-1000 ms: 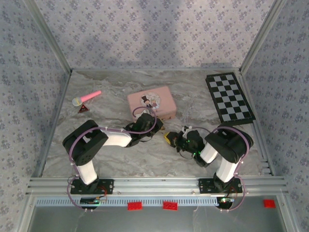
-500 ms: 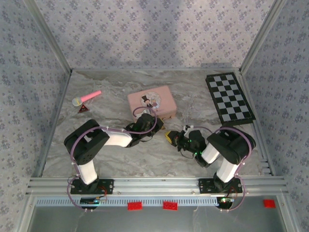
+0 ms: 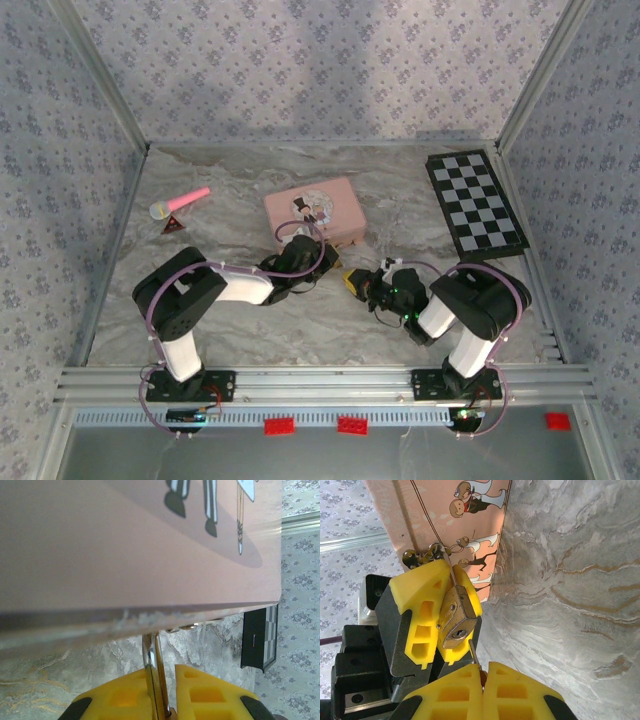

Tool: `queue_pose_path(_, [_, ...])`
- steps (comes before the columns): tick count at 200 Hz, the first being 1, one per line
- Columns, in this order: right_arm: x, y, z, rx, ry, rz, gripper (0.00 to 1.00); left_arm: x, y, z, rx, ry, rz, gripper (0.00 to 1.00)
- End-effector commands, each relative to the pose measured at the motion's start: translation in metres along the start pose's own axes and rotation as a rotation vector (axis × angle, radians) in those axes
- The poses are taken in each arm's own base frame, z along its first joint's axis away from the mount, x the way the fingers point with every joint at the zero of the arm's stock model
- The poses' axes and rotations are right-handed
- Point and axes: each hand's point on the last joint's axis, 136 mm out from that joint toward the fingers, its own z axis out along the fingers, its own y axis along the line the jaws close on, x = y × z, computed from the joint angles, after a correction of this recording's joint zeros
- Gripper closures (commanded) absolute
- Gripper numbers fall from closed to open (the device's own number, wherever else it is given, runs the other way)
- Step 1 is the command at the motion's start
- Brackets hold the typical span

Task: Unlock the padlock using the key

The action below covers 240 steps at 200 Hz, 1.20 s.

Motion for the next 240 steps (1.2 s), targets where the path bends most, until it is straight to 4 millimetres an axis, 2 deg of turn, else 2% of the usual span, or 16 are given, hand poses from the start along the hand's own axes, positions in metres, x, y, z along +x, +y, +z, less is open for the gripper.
queue_pose_path(1, [-0.003, 0.013, 0.002, -0.044, -0.007, -0.014, 1.0, 0.025, 0.002, 0.001, 0.024, 0.118, -0.099, 0.99])
queue_pose_path(92, [-0.004, 0.014, 0.005, -0.045, -0.012, -0.008, 1.0, 0.024, -0.002, -0.001, 0.043, 0.117, -0.095, 0.99])
queue_pose_path(140, [-0.006, 0.021, 0.004, -0.067, -0.022, -0.018, 1.0, 0.024, -0.004, -0.001, 0.058, 0.117, -0.099, 0.99])
queue_pose_path(186, [-0.006, 0.018, 0.005, -0.057, -0.026, -0.011, 1.0, 0.024, -0.017, -0.004, 0.112, 0.123, -0.101, 0.99])
queue_pose_path(240, [-0.008, 0.021, 0.004, -0.064, -0.035, -0.01, 1.0, 0.023, -0.024, -0.008, 0.148, 0.122, -0.109, 0.98])
